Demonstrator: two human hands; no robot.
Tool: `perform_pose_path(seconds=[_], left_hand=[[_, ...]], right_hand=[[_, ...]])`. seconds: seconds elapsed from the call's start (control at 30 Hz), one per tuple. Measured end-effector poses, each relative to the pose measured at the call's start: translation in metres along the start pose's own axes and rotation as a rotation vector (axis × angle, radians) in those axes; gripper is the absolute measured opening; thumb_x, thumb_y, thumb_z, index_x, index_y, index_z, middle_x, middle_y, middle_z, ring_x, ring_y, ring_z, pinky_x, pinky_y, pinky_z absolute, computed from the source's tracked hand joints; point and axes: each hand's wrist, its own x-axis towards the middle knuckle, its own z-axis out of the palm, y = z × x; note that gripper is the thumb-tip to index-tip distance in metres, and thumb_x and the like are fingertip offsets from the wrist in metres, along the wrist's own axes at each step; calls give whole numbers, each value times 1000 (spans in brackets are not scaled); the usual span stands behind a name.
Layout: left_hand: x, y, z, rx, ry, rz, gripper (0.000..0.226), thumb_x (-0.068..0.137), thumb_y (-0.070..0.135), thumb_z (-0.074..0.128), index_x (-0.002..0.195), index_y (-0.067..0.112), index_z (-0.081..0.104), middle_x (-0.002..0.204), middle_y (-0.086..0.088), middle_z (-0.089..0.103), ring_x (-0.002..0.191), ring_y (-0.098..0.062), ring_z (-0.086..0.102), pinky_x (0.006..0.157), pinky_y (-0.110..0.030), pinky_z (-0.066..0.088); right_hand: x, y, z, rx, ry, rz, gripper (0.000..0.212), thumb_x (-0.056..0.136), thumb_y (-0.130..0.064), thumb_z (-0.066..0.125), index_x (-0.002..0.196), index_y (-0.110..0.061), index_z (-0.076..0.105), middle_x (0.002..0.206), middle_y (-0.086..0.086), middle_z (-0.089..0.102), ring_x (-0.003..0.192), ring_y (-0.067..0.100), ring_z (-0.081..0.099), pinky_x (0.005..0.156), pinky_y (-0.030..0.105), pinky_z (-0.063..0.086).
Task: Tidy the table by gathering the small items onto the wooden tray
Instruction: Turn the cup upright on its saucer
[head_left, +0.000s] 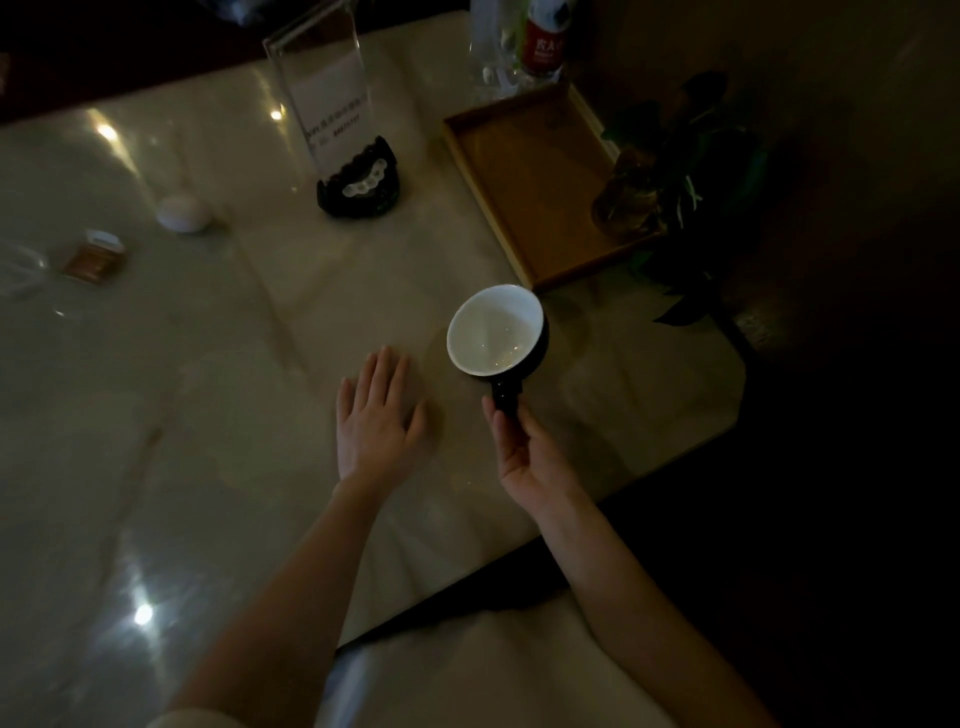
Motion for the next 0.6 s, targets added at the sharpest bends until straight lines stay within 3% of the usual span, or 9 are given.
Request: perform_pose_path(seconds=[0.2, 0.33, 0.4, 0.53, 0.6], left_hand=[[1, -2, 2, 26, -18, 6, 67, 84, 50, 17, 144, 22, 16, 155, 1, 8, 142, -12, -1, 114, -37, -2], [1, -1, 1, 33, -22, -2, 64, 86, 48, 21, 144, 22, 16, 155, 1, 8, 142, -12, -1, 115, -37, -1], [1, 0, 1, 36, -24, -5, 64, 86, 48, 21, 144, 22, 15, 155, 2, 7, 142, -12, -2, 115, -37, -1], [1, 0, 1, 29, -17, -7, 64, 85, 47, 22, 144, 22, 16, 155, 1, 9, 142, -13, -1, 115, -38, -1], [1, 0, 1, 27, -20, -7, 64, 86, 46, 24, 144, 22, 16, 155, 1, 8, 142, -13, -1, 115, -38, -1]], right_hand=[[3, 5, -7, 154, -10, 53, 48, 92, -19, 45, 63, 7, 72, 66, 17, 72, 55, 22, 71, 49, 20, 56], [4, 4, -9, 226, 42, 62, 42, 94, -18, 44, 73, 11, 67, 63, 20, 70, 51, 25, 69, 42, 23, 54], [4, 4, -10, 238, 62, 62, 39, 94, -17, 44, 76, 11, 65, 62, 20, 70, 49, 26, 69, 41, 23, 53], [5, 3, -11, 218, 91, 64, 48, 94, -15, 43, 63, 14, 66, 60, 21, 69, 48, 26, 68, 40, 24, 53], [6, 3, -12, 202, 98, 66, 44, 94, -15, 43, 68, 14, 64, 60, 21, 69, 47, 27, 68, 40, 24, 53]])
